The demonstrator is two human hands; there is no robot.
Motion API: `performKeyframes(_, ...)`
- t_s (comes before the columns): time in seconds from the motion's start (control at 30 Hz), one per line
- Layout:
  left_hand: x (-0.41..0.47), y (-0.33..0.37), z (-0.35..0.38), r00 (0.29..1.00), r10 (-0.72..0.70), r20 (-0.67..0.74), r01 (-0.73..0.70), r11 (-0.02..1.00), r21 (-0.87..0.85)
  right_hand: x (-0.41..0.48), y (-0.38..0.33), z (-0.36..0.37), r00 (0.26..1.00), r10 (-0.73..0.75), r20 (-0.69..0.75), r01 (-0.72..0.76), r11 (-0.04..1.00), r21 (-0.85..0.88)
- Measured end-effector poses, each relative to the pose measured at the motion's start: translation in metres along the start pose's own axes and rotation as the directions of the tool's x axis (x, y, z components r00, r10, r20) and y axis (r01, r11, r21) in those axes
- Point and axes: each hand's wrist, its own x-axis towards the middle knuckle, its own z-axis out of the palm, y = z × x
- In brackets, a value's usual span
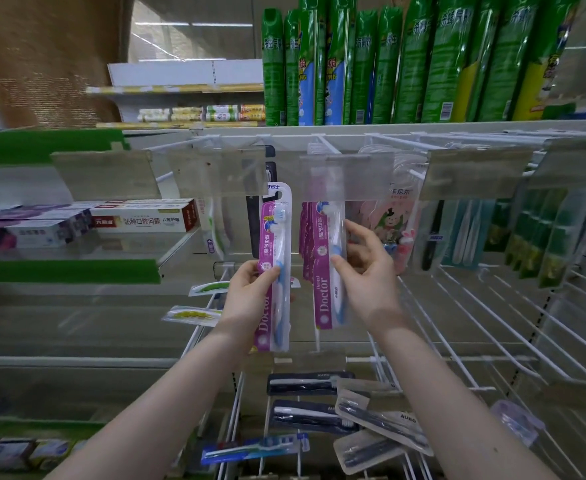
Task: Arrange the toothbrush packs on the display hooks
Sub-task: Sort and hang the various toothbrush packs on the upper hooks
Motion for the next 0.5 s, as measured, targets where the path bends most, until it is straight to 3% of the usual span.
performKeyframes(0.5, 0.001, 0.002, 0.000, 1.000, 0.005, -0.013, -0.005, 1.000, 0.022, 0.026, 0.017, 0.015, 0.993, -0.116, -0.038, 0.096, 0.935, -0.341)
